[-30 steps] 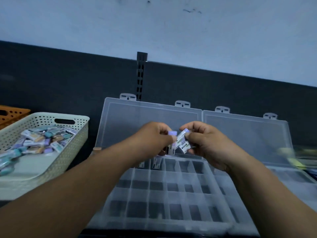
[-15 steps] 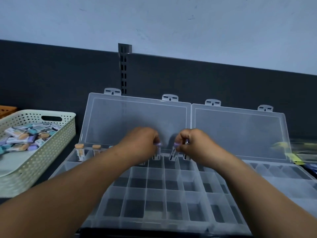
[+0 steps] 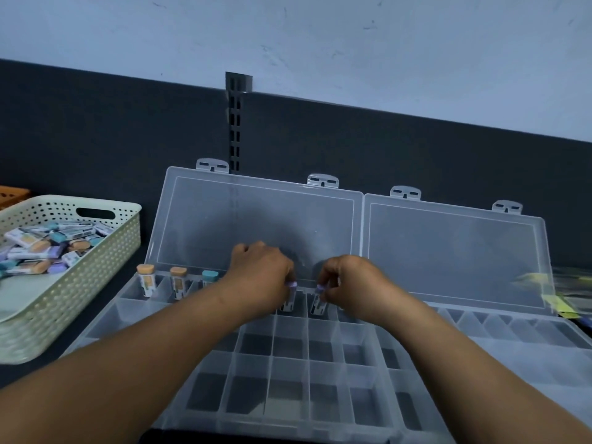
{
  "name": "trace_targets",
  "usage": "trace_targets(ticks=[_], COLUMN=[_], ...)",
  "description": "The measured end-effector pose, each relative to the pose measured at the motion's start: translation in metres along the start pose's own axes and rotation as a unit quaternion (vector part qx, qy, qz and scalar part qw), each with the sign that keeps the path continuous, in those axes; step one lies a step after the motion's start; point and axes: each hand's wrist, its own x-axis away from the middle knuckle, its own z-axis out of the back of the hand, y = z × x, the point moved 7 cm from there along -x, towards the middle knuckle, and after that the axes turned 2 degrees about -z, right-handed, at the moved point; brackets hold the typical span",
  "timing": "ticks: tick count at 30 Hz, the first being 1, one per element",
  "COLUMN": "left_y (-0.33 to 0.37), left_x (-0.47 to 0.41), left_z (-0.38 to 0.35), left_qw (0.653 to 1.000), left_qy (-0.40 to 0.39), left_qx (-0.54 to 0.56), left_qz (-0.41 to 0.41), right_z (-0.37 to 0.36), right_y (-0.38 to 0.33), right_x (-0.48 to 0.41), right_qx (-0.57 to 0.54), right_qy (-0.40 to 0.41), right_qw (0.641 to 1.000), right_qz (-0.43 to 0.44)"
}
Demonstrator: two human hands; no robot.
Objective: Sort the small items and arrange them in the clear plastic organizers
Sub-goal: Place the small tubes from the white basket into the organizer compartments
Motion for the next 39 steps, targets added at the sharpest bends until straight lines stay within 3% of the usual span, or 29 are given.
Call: trace_targets(ticks=[3, 5, 8, 13, 18, 24, 28, 31, 34, 39], left_y=[0.0, 0.0, 0.0, 0.012, 0.034, 0.039, 0.04, 0.037, 0.029, 0.018], left_x=[0.001, 0.001, 0.003, 0.004, 0.007, 0.004, 0.006, 0.011, 0.015, 0.024], left_z=[0.0, 0.001, 0.006, 0.023, 0.027, 0.025, 0.024, 0.024, 0.024, 0.025], left_qw=[1.0, 1.0, 0.999, 0.993, 0.938, 0.91, 0.924, 0.946, 0.962, 0.968], left_qy=[0.001, 0.003, 0.007, 0.043, 0.028, 0.03, 0.025, 0.015, 0.014, 0.018], left_qx=[-0.001, 0.012, 0.041, 0.106, 0.345, 0.414, 0.381, 0.323, 0.273, 0.251], left_qz=[-0.001, -0.001, 0.003, -0.005, -0.014, 0.003, -0.004, -0.01, -0.007, 0.007], right_z=[0.002, 0.016, 0.038, 0.046, 0.048, 0.046, 0.047, 0.054, 0.048, 0.026], right_y=[0.003, 0.006, 0.011, 0.02, 0.015, 0.02, 0.025, 0.032, 0.031, 0.032], right_x=[0.002, 0.007, 0.017, 0.023, 0.03, 0.035, 0.038, 0.039, 0.039, 0.033], right_qx=[-0.018, -0.09, -0.248, -0.352, -0.483, -0.546, -0.508, -0.391, -0.251, -0.13], right_qy=[-0.019, -0.014, -0.005, 0.01, 0.02, 0.036, 0.043, 0.086, 0.071, 0.043], right_qw=[1.0, 0.995, 0.965, 0.932, 0.875, 0.836, 0.859, 0.915, 0.964, 0.989], right_qz=[-0.012, -0.035, -0.08, -0.092, -0.038, -0.04, -0.05, -0.051, -0.04, -0.051])
